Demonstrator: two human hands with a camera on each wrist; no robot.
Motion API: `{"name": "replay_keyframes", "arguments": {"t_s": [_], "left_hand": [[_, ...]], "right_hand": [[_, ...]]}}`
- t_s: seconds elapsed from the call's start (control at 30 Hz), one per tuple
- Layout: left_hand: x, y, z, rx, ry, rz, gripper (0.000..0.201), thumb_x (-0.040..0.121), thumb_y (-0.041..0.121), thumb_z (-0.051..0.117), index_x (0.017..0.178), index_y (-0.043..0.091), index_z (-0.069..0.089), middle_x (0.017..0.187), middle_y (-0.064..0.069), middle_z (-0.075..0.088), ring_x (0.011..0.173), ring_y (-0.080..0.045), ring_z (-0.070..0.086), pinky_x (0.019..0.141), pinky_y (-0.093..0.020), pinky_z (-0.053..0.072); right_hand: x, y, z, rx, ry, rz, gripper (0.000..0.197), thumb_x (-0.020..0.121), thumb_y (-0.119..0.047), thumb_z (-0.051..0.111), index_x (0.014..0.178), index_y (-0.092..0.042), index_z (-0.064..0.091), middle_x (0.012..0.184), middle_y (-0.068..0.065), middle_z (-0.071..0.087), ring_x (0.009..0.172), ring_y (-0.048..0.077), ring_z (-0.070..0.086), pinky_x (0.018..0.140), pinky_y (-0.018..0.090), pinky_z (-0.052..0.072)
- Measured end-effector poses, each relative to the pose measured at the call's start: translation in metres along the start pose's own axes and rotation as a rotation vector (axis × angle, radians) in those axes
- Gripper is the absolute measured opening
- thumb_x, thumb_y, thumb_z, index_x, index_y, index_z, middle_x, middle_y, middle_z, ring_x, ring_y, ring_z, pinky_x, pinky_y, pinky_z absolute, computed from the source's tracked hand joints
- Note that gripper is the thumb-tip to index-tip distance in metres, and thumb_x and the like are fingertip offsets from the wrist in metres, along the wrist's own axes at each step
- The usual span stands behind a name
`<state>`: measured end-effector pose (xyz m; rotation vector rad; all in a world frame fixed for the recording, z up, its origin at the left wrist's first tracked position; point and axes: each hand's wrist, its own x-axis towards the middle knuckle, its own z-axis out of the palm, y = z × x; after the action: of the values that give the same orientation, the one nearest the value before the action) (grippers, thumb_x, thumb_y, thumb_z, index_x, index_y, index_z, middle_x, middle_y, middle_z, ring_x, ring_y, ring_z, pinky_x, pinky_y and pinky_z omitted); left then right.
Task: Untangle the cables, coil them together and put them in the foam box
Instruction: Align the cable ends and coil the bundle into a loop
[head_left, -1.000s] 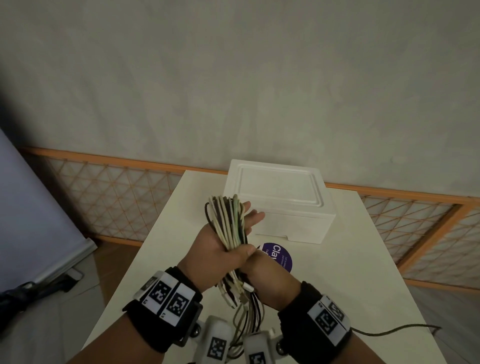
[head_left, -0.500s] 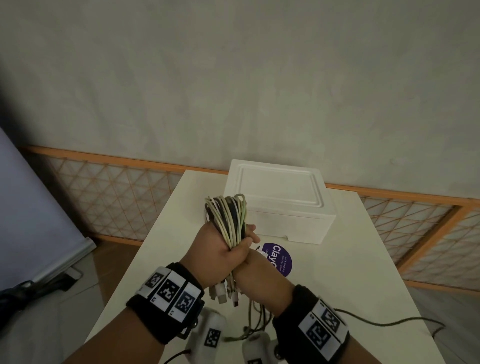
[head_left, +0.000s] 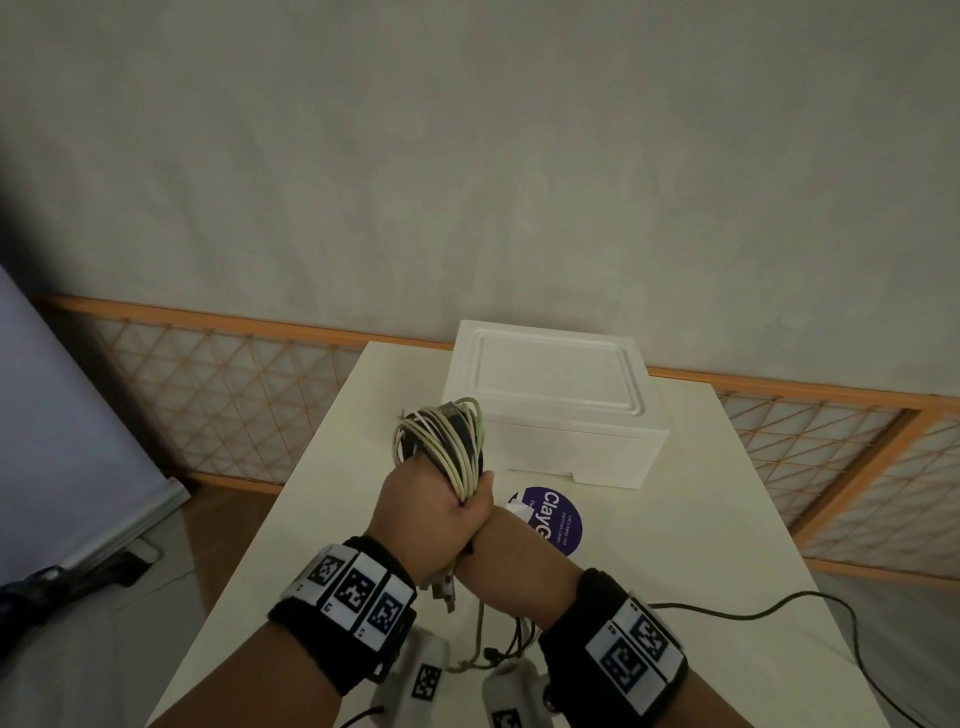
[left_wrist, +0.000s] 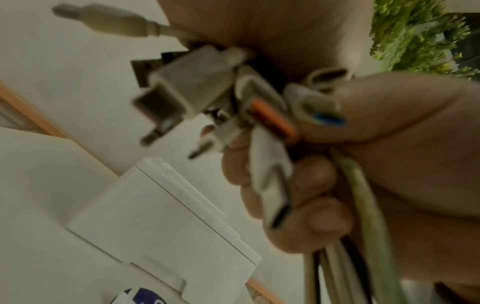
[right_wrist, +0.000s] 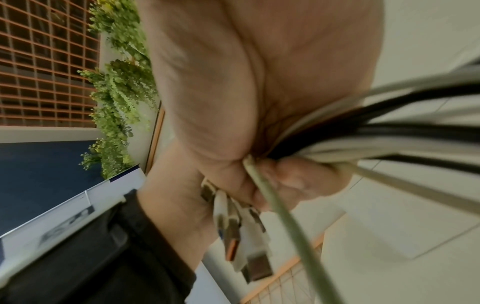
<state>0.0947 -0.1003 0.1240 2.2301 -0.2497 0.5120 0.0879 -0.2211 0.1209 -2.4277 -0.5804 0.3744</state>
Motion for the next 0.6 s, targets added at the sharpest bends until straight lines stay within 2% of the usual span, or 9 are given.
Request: {"name": "replay_keyframes", "arguments": {"t_s": [0.1,0.17,0.27,0.33,0.4,0.47,0.5,0.53,0.6], "left_hand": [[-0.001,-0.004,0.002,-0.010,-0.056,-0.025,0.054,0.075,0.054,0.042,0.089,0.009,0.068,0.075,0.000,0.066,0.071,-0.014,0.064,0.068,-0.033,0.054],[-0.002,-0.007,0.002,-0.027,-0.109,-0.077,0.050,0.073,0.055,0.041,0.080,0.013,0.068,0.074,0.002,0.067,0.072,-0.011,0.064,0.070,-0.034,0.054],[-0.001,-0.012,0.003,-0.025,-0.148,-0.132,0.043,0.074,0.051,0.045,0.071,0.012,0.064,0.067,0.000,0.064,0.065,-0.012,0.062,0.066,-0.037,0.053],[0.000,-0.015,0.001,-0.015,-0.167,-0.172,0.037,0.076,0.043,0.049,0.068,0.009,0.061,0.064,-0.004,0.062,0.062,-0.016,0.061,0.064,-0.038,0.052],[0.000,-0.019,-0.001,-0.034,-0.195,-0.221,0.036,0.075,0.040,0.050,0.067,0.005,0.058,0.064,-0.008,0.061,0.062,-0.021,0.060,0.064,-0.039,0.051],[-0.001,-0.021,-0.003,-0.073,-0.217,-0.250,0.042,0.074,0.040,0.050,0.068,-0.002,0.056,0.067,-0.015,0.060,0.064,-0.027,0.059,0.064,-0.041,0.049],[-0.001,-0.021,-0.004,-0.099,-0.228,-0.258,0.047,0.073,0.042,0.049,0.070,-0.005,0.056,0.068,-0.018,0.060,0.065,-0.029,0.058,0.063,-0.040,0.048],[-0.001,-0.022,-0.005,-0.126,-0.240,-0.268,0.050,0.072,0.043,0.049,0.071,-0.007,0.055,0.070,-0.020,0.060,0.066,-0.029,0.058,0.063,-0.038,0.046],[-0.002,-0.023,-0.008,-0.185,-0.281,-0.281,0.046,0.073,0.041,0.052,0.073,-0.005,0.054,0.070,-0.018,0.058,0.063,-0.024,0.054,0.062,-0.032,0.043]], "right_hand": [[-0.001,0.000,0.001,0.005,-0.005,-0.107,0.031,0.093,-0.015,0.046,0.117,0.001,0.058,0.111,0.018,0.064,0.103,0.030,0.060,0.088,0.035,0.047],[-0.004,0.000,0.004,-0.053,-0.055,-0.177,0.033,0.091,-0.015,0.045,0.110,0.007,0.062,0.106,0.022,0.064,0.098,0.031,0.059,0.090,0.039,0.045],[-0.008,0.000,0.007,-0.295,-0.082,-0.088,0.023,0.091,-0.015,0.049,0.104,-0.001,0.061,0.103,0.013,0.060,0.091,0.023,0.054,0.090,0.034,0.043],[-0.009,-0.004,0.006,-0.436,-0.046,-0.076,0.013,0.091,-0.013,0.046,0.095,-0.007,0.057,0.091,0.010,0.055,0.080,0.021,0.050,0.081,0.037,0.047],[-0.010,-0.010,0.007,-0.542,0.010,-0.128,0.012,0.090,-0.009,0.045,0.093,-0.007,0.056,0.086,0.011,0.057,0.077,0.027,0.056,0.074,0.040,0.050],[-0.012,-0.012,0.003,-0.671,0.070,-0.168,0.003,0.079,-0.012,0.062,0.080,-0.010,0.061,0.069,0.006,0.059,0.060,0.024,0.059,0.056,0.035,0.049],[-0.012,-0.009,0.001,-0.720,0.111,-0.247,0.013,0.067,-0.015,0.073,0.068,-0.014,0.060,0.056,0.001,0.055,0.047,0.019,0.054,0.044,0.028,0.043],[-0.012,-0.005,0.001,-0.760,0.156,-0.361,0.021,0.058,-0.017,0.078,0.062,-0.018,0.058,0.049,-0.003,0.050,0.039,0.015,0.047,0.037,0.023,0.035],[-0.011,0.001,-0.005,-0.815,0.238,-0.553,0.017,0.061,-0.017,0.076,0.066,-0.020,0.060,0.053,-0.005,0.052,0.043,0.014,0.048,0.039,0.022,0.033]]}}
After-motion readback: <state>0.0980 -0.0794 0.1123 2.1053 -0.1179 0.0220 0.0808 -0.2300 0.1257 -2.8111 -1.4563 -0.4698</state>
